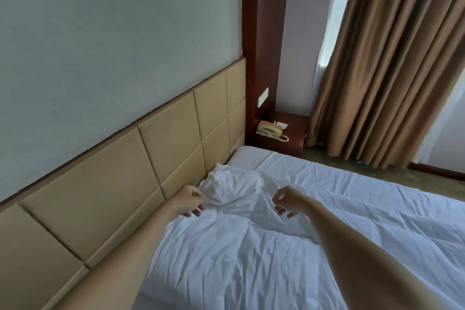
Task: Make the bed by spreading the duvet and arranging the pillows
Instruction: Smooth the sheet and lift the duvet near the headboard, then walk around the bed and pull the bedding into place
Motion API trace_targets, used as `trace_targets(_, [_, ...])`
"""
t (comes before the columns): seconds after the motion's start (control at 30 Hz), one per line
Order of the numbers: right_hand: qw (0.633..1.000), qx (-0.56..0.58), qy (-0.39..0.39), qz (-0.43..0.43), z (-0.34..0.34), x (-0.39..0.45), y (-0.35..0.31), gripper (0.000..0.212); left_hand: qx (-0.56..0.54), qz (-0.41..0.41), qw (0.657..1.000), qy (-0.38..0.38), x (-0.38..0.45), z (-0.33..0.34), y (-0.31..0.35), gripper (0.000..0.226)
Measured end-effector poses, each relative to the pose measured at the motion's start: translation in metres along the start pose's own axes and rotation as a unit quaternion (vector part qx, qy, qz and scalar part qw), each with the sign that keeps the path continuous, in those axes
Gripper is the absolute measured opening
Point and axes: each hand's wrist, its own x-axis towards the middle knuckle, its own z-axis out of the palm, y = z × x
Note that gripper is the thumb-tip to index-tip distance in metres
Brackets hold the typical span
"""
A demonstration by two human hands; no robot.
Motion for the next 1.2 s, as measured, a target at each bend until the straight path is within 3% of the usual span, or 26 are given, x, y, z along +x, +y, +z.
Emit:
trace_targets(0.33, [0.999, -0.009, 0.038, 0.027, 0.059, -0.176, -0.032, 0.020, 0.034, 0.084, 0.996, -0.025, -0.134, -0.030, -0.070, 0.016])
trace_targets(0.5, [0.997, 0.002, 0.055, 0.049, 0.094, -0.256, -0.018, 0.017, 0.051, 0.102, 0.992, -0.056, -0.185, -0.021, -0.102, 0.016])
trace_targets(0.83, [0.985, 0.027, 0.101, 0.138, 0.125, -0.408, 0.057, 0.020, 0.090, 0.151, 0.973, -0.148, -0.260, 0.054, -0.112, 0.019])
trace_targets(1.2, [0.980, -0.038, 0.125, 0.147, 0.134, -0.506, 0.155, 0.022, 0.209, 0.175, 0.948, -0.164, -0.325, 0.162, -0.108, 0.018])
